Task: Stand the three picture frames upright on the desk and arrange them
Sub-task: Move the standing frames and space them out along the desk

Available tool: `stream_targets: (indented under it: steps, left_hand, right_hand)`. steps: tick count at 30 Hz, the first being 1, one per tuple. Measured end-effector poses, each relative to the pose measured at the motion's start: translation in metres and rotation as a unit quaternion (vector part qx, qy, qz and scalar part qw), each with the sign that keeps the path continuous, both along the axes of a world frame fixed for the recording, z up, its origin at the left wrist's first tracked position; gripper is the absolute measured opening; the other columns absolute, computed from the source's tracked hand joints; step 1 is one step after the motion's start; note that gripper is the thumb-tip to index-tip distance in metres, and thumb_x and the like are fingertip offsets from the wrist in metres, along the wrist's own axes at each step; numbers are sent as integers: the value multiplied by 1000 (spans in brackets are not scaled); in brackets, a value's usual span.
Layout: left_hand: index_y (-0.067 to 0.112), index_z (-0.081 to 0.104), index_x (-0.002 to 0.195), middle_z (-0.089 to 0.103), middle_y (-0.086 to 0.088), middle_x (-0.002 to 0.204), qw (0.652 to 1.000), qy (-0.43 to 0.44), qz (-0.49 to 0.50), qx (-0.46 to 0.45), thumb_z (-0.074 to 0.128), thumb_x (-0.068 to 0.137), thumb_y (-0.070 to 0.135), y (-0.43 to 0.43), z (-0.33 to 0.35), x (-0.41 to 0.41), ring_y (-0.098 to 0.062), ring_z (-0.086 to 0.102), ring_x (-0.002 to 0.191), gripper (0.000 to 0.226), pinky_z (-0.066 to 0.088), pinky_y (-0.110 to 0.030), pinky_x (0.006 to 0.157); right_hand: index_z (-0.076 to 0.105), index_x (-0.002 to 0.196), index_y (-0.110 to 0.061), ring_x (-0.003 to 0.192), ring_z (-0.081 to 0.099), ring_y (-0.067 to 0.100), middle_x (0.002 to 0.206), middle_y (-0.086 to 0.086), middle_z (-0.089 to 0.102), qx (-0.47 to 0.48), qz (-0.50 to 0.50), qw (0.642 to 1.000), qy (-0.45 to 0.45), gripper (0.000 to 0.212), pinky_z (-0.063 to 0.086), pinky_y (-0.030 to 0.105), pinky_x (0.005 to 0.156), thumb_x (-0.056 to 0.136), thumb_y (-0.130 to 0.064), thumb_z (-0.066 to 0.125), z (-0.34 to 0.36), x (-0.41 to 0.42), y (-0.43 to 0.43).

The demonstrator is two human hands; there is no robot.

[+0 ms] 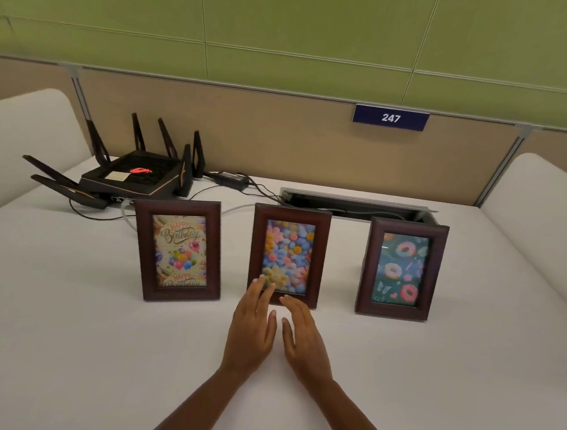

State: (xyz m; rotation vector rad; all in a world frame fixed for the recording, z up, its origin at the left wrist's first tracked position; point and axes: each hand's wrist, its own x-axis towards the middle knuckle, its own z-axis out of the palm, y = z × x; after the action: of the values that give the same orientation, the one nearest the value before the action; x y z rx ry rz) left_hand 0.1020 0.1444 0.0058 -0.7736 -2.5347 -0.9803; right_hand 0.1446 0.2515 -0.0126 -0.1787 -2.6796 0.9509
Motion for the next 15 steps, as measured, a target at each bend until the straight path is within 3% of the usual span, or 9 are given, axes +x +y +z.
stream_targets:
  steps: [3,7,10,15]
  left_hand:
    - [-1,52,124,52,-24,133,999,13,30,14,61,78,12,-27,0,-18,-39,51,121,48,37,-43,98]
    - [-5,51,123,54,-27,129,996,1,85,29,57,77,13,-62,6,-36,-43,52,118,50,49,-57,90]
    - [-10,46,124,53,-32,127,990,-6,132,40,60,76,11,-87,5,-51,-48,53,116,54,48,-59,86]
    - [-6,29,136,35,-28,143,966,-87,217,106,56,87,10,-127,1,-79,-41,39,130,58,41,-50,102]
  right_hand:
    - [27,138,-23,138,26,7,150,-6,28,-5,11,1000,-3,43,0,-2,100,96,-28,36,0,-11,-26]
    - [26,138,-22,139,25,8,151,-5,27,-21,11,1000,-8,44,-2,-8,95,96,-26,35,3,-28,-59]
    - [21,140,-22,140,21,9,153,-3,22,-37,12,999,-18,46,5,7,104,96,-27,35,4,-42,-82]
    - [17,142,-17,140,24,15,153,1,22,-140,-28,989,-21,53,19,24,113,95,-22,41,5,-64,-114]
